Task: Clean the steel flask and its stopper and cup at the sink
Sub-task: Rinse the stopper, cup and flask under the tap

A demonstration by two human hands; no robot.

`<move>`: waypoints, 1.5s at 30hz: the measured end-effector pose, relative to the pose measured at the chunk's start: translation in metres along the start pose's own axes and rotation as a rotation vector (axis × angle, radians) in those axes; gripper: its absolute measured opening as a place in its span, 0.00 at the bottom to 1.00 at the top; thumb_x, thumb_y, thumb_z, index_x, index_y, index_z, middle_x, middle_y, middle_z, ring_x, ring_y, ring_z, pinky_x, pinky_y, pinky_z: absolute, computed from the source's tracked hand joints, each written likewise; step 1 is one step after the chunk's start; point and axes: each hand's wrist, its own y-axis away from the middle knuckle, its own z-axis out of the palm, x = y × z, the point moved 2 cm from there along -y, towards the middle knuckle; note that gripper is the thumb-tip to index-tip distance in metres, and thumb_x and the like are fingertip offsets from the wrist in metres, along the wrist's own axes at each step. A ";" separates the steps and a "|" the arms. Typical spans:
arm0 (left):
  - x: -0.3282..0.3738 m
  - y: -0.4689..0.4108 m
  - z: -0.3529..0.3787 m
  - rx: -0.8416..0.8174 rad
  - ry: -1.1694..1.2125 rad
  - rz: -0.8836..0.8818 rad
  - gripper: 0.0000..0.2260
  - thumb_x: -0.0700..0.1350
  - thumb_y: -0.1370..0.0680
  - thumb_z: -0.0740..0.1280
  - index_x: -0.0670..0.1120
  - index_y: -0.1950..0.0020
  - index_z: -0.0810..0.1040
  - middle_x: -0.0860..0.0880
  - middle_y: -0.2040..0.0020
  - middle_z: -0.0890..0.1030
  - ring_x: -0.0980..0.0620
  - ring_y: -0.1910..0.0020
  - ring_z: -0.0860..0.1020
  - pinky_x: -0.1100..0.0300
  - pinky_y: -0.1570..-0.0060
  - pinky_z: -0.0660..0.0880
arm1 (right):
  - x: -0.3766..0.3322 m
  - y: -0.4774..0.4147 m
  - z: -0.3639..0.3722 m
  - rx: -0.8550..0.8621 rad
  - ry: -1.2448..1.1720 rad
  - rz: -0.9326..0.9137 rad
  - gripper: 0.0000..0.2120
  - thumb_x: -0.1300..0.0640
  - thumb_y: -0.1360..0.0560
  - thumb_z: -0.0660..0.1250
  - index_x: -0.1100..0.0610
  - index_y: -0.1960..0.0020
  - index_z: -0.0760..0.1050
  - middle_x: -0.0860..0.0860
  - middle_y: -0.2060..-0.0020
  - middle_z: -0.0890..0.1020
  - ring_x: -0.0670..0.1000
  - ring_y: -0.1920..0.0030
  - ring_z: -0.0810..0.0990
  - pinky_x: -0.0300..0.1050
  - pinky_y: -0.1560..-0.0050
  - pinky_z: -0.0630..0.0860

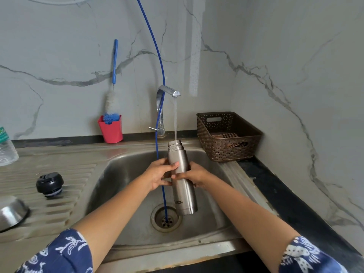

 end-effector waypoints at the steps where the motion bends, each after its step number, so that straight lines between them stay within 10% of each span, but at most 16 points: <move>1: 0.002 0.003 -0.002 0.017 -0.009 0.027 0.12 0.41 0.26 0.71 0.48 0.43 0.77 0.46 0.51 0.83 0.47 0.54 0.80 0.50 0.63 0.81 | -0.004 -0.003 0.002 0.004 0.012 0.001 0.38 0.53 0.37 0.78 0.55 0.32 0.64 0.53 0.43 0.79 0.51 0.47 0.79 0.43 0.58 0.77; 8: 0.021 0.018 -0.057 0.343 -0.830 0.256 0.22 0.51 0.24 0.70 0.47 0.32 0.74 0.46 0.39 0.79 0.46 0.40 0.77 0.58 0.45 0.71 | -0.015 -0.015 0.006 0.118 0.108 -0.027 0.41 0.53 0.40 0.79 0.55 0.32 0.64 0.54 0.41 0.77 0.55 0.44 0.77 0.52 0.46 0.79; 13: 0.011 0.048 -0.098 0.616 -1.411 0.021 0.31 0.62 0.25 0.65 0.48 0.28 0.66 0.44 0.28 0.64 0.42 0.29 0.63 0.47 0.35 0.68 | -0.004 -0.015 0.008 0.178 0.167 -0.023 0.37 0.53 0.37 0.78 0.56 0.35 0.63 0.55 0.42 0.76 0.56 0.44 0.76 0.48 0.45 0.76; 24: -0.014 0.060 -0.116 0.568 -1.532 -0.166 0.39 0.67 0.26 0.61 0.46 0.23 0.57 0.40 0.22 0.52 0.38 0.24 0.51 0.43 0.27 0.51 | -0.005 -0.020 0.015 0.282 0.311 -0.086 0.38 0.50 0.37 0.78 0.54 0.35 0.61 0.54 0.42 0.77 0.56 0.43 0.77 0.51 0.44 0.76; 45: -0.016 0.056 -0.119 0.541 -1.544 -0.169 0.39 0.68 0.27 0.61 0.47 0.22 0.56 0.39 0.22 0.49 0.36 0.24 0.49 0.42 0.26 0.50 | -0.007 -0.030 0.012 0.329 0.293 -0.082 0.39 0.49 0.38 0.79 0.54 0.34 0.63 0.54 0.41 0.77 0.57 0.42 0.77 0.51 0.43 0.75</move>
